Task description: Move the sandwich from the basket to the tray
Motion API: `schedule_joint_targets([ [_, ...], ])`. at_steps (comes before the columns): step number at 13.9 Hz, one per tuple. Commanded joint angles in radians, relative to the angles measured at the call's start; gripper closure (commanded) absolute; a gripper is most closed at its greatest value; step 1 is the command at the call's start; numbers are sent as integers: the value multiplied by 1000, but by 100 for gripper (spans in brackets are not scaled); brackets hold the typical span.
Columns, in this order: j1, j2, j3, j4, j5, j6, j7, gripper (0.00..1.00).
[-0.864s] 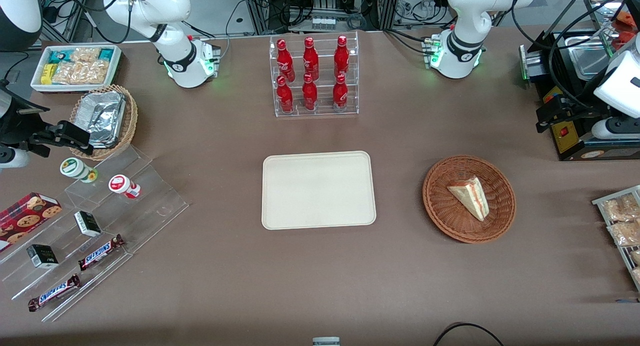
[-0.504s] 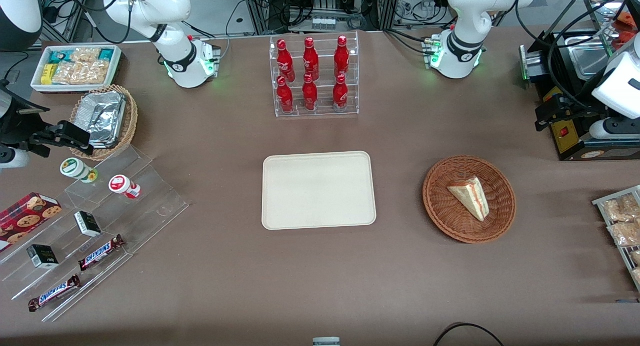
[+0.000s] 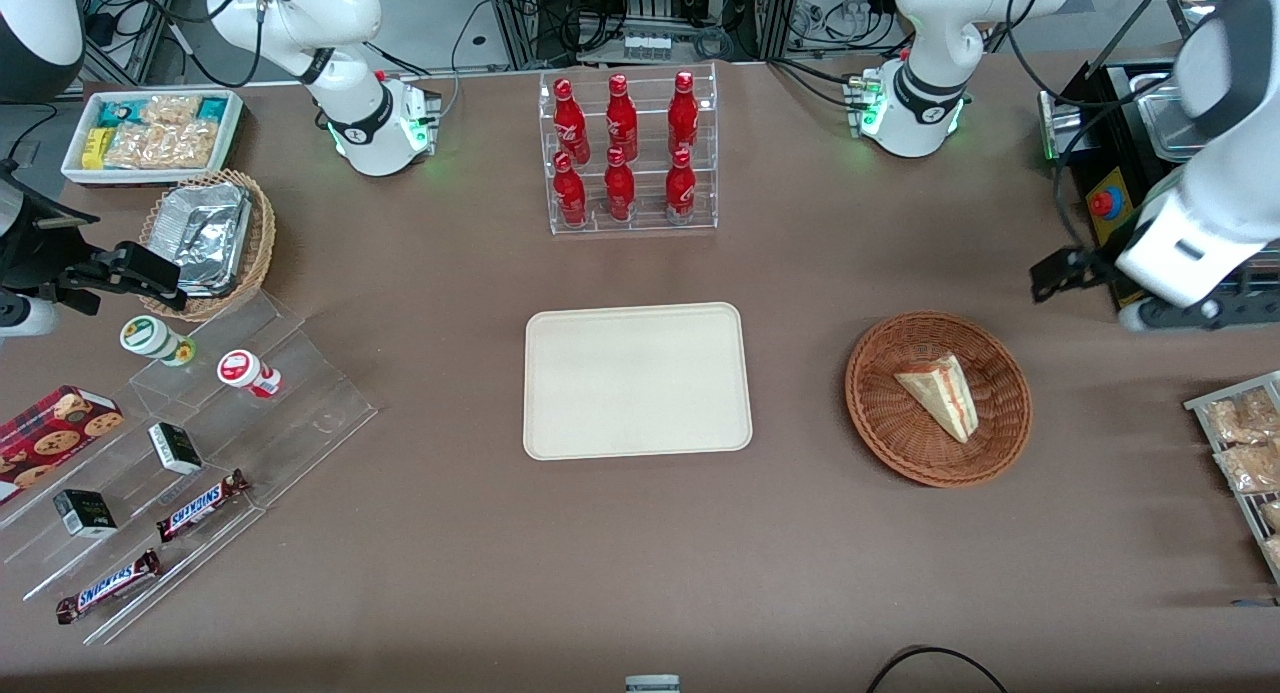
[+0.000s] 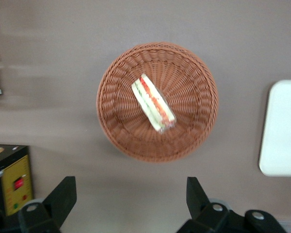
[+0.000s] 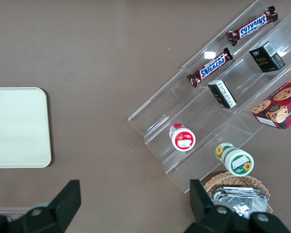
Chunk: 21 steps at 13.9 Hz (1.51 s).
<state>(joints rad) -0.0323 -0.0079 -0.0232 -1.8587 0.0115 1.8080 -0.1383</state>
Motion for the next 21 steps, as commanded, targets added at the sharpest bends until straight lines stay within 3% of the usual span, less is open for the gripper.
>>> schedule_joint_targets([
  [1, 5, -34, -8, -192, 12, 211, -127, 0],
  [5, -3, -6, -20, -353, 10, 474, -345, 0],
  [9, -5, 77, -58, -367, 10, 580, -521, 0],
  [21, 0, 261, -64, -409, 11, 764, -527, 0],
])
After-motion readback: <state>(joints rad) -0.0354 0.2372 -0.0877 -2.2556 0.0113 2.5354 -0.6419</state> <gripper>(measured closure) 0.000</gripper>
